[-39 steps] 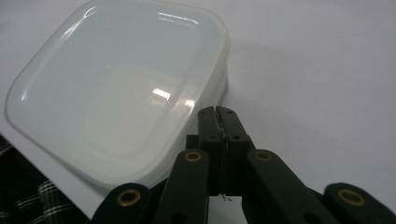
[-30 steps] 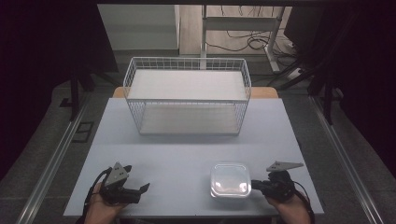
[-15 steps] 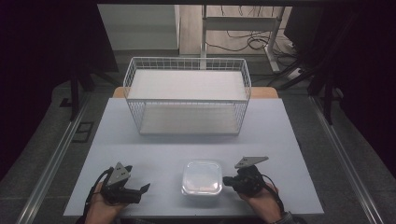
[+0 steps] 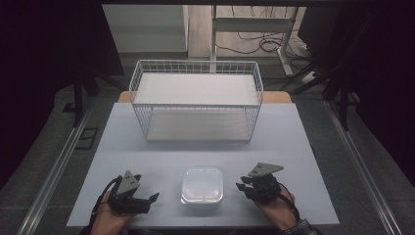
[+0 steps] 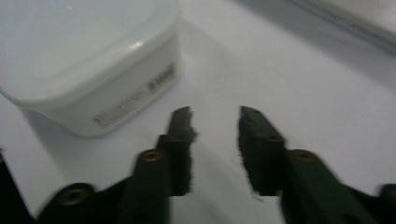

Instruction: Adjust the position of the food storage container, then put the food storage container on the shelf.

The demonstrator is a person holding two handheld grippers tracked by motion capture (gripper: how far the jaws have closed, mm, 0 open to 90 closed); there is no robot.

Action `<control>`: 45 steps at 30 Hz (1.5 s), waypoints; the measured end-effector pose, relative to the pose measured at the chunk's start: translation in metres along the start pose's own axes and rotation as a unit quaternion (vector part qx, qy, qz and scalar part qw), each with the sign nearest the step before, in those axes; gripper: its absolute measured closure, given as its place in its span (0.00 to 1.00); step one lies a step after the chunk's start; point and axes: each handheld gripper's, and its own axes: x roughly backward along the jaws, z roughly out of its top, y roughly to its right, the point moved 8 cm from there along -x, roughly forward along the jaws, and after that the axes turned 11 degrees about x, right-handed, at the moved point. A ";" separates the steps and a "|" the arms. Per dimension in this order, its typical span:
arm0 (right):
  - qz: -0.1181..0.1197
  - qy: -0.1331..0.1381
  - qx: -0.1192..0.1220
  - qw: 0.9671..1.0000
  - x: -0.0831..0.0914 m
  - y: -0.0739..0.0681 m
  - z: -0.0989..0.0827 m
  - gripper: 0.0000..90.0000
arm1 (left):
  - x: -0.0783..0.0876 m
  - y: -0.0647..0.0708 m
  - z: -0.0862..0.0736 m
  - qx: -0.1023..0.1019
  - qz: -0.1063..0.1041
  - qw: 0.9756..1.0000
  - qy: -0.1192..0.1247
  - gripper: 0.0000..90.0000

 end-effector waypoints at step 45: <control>0.094 0.041 -0.035 0.994 -0.025 -0.030 0.053 0.13 | -0.039 0.062 0.067 0.000 -0.137 0.990 0.022 0.13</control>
